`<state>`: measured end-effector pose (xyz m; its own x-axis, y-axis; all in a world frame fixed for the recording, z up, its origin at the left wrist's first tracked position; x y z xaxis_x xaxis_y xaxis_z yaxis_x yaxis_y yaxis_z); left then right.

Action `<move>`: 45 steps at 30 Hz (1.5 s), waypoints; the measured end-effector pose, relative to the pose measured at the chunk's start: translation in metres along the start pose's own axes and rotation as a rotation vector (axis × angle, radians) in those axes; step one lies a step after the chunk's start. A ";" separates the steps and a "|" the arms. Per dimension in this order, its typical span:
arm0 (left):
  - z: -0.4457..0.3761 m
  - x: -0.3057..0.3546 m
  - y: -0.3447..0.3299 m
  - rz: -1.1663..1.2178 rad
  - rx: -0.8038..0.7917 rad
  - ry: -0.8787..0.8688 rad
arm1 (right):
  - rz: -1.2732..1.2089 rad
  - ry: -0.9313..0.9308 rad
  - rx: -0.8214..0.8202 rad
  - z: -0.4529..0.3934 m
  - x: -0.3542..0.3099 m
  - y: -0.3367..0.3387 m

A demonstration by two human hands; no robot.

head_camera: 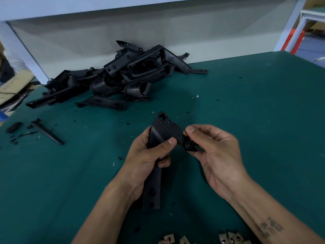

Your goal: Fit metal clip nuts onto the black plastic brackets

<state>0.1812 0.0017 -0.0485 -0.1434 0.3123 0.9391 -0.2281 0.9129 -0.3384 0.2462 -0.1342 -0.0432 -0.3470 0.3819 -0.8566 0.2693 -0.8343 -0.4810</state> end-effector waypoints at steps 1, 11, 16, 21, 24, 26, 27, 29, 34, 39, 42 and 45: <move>0.000 0.000 0.000 -0.003 -0.001 0.000 | -0.010 0.007 0.004 0.001 0.000 0.000; 0.000 0.000 0.000 -0.017 -0.007 -0.010 | 0.017 0.050 0.034 0.004 0.002 -0.002; 0.000 0.001 -0.001 -0.011 -0.023 -0.003 | 0.095 0.082 -0.034 0.001 -0.009 -0.003; 0.001 0.003 -0.005 0.015 -0.042 -0.010 | 0.053 0.057 -0.090 0.000 -0.006 -0.007; 0.003 0.003 -0.005 0.039 -0.042 -0.007 | 0.012 0.059 -0.108 0.002 -0.002 -0.006; 0.003 0.004 -0.005 0.064 -0.033 -0.007 | -0.045 0.043 -0.134 0.002 0.001 -0.006; 0.003 0.004 -0.004 0.070 -0.027 -0.008 | -0.056 0.033 -0.142 0.002 0.002 -0.007; 0.002 0.005 -0.004 0.071 -0.020 -0.012 | -0.042 0.021 -0.130 0.002 0.004 -0.007; 0.002 0.005 -0.003 0.057 -0.015 -0.011 | 0.011 0.110 -0.107 0.008 0.000 -0.012; 0.002 0.003 -0.003 0.069 -0.027 -0.007 | 0.047 0.106 -0.166 0.012 -0.001 -0.012; 0.003 0.005 -0.004 0.057 -0.035 0.006 | 0.153 0.095 -0.195 0.010 -0.003 -0.012; 0.004 0.005 -0.002 0.060 -0.034 0.010 | 0.173 0.080 -0.217 0.009 -0.002 -0.013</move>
<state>0.1767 0.0006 -0.0437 -0.1466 0.3694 0.9176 -0.1865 0.9007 -0.3924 0.2350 -0.1275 -0.0331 -0.2091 0.2790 -0.9373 0.5074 -0.7884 -0.3478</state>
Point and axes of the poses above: each hand's wrist, its own z-axis away from the middle knuckle, its own y-axis out of the back of the hand, x = y × z, the point moved 7 cm from there along -z, towards the middle knuckle, and after that the axes turned 4 degrees about -y, right-handed, at the moved point
